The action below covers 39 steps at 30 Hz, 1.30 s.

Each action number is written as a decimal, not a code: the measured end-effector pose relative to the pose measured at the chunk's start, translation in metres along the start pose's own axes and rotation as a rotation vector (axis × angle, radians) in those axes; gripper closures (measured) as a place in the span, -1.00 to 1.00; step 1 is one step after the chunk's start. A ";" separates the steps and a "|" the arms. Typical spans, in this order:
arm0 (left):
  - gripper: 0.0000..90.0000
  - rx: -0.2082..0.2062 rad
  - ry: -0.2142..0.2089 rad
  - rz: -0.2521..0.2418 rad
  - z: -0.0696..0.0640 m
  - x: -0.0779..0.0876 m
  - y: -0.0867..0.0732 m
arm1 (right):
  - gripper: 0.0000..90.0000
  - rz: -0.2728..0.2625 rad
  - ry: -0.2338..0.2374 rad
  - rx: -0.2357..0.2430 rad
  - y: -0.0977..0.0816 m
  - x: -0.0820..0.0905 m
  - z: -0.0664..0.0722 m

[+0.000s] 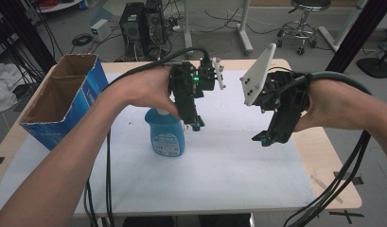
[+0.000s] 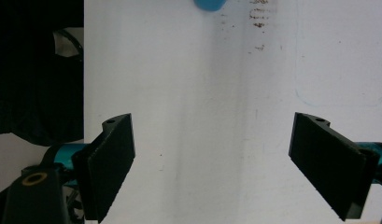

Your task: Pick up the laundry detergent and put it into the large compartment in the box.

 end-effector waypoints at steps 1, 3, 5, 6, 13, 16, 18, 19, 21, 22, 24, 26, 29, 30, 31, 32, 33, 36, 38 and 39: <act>-0.62 0.003 0.000 -0.003 0.000 0.000 0.000 | -0.70 0.005 0.001 0.003 0.000 -0.001 0.000; -0.62 0.005 0.000 -0.006 0.000 0.001 -0.001 | -0.70 0.005 0.003 0.001 0.000 -0.001 -0.001; -0.62 0.005 -0.002 -0.011 -0.001 0.003 -0.003 | -0.70 0.001 0.003 -0.001 0.001 -0.001 -0.002; -0.62 0.007 -0.003 -0.015 -0.001 0.005 -0.003 | -0.70 0.002 0.003 0.000 0.001 -0.001 -0.002; -0.62 0.023 -0.006 -0.044 0.001 0.016 -0.013 | -0.70 0.010 0.006 -0.004 0.002 -0.003 -0.003; -0.62 0.029 -0.006 -0.053 0.002 0.022 -0.018 | -0.70 0.011 0.008 -0.003 0.003 -0.003 -0.003; -0.62 0.030 -0.009 -0.066 0.002 0.026 -0.020 | -0.70 0.012 0.009 -0.003 0.003 -0.003 -0.003; -0.62 0.030 -0.009 -0.066 0.002 0.026 -0.020 | -0.70 0.012 0.009 -0.003 0.003 -0.003 -0.003; -0.62 0.030 -0.006 -0.075 0.002 0.030 -0.026 | -0.70 0.014 0.008 0.002 0.003 -0.003 -0.003; -0.62 0.028 -0.003 -0.074 0.003 0.031 -0.029 | -0.70 0.016 0.009 0.001 0.003 -0.003 -0.003; -0.62 0.037 0.002 -0.077 0.004 0.033 -0.034 | -0.70 0.016 0.008 0.000 0.004 -0.003 -0.003; -0.62 0.044 0.003 -0.084 0.005 0.036 -0.038 | -0.70 0.016 0.008 -0.003 0.004 -0.003 -0.003; -0.62 0.051 0.005 -0.094 0.006 0.039 -0.045 | -0.70 0.017 0.008 -0.001 0.004 -0.003 -0.003; -0.62 0.057 0.008 -0.098 0.007 0.039 -0.048 | -0.70 0.018 0.007 -0.002 0.004 -0.004 -0.003; -0.62 0.062 0.009 -0.100 0.008 0.040 -0.050 | -0.70 0.016 0.008 0.000 0.004 -0.004 -0.003; -0.62 0.066 0.010 -0.100 0.008 0.040 -0.053 | -0.70 0.017 0.007 0.000 0.004 -0.004 -0.003; -0.62 0.069 0.011 -0.102 0.008 0.040 -0.055 | -0.70 0.020 0.007 0.002 0.004 -0.004 -0.003; -0.62 0.078 0.001 -0.107 0.008 0.040 -0.062 | -0.70 0.024 0.009 0.003 0.005 -0.004 -0.003; -0.62 0.081 -0.002 -0.114 0.008 0.039 -0.066 | -0.70 0.021 0.008 0.003 0.006 -0.005 -0.003; -0.62 0.082 -0.008 -0.117 0.008 0.038 -0.068 | -0.70 0.023 0.007 0.001 0.007 -0.005 -0.003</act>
Point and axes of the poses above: each handheld gripper's, and its own axes: x roughly backward along the jaws, y roughly out of its top, z roughly to its left, the point moved 8 cm from there along -x, roughly forward along the jaws, and after that the axes turned 10 degrees about x, right-handed, at the moved point
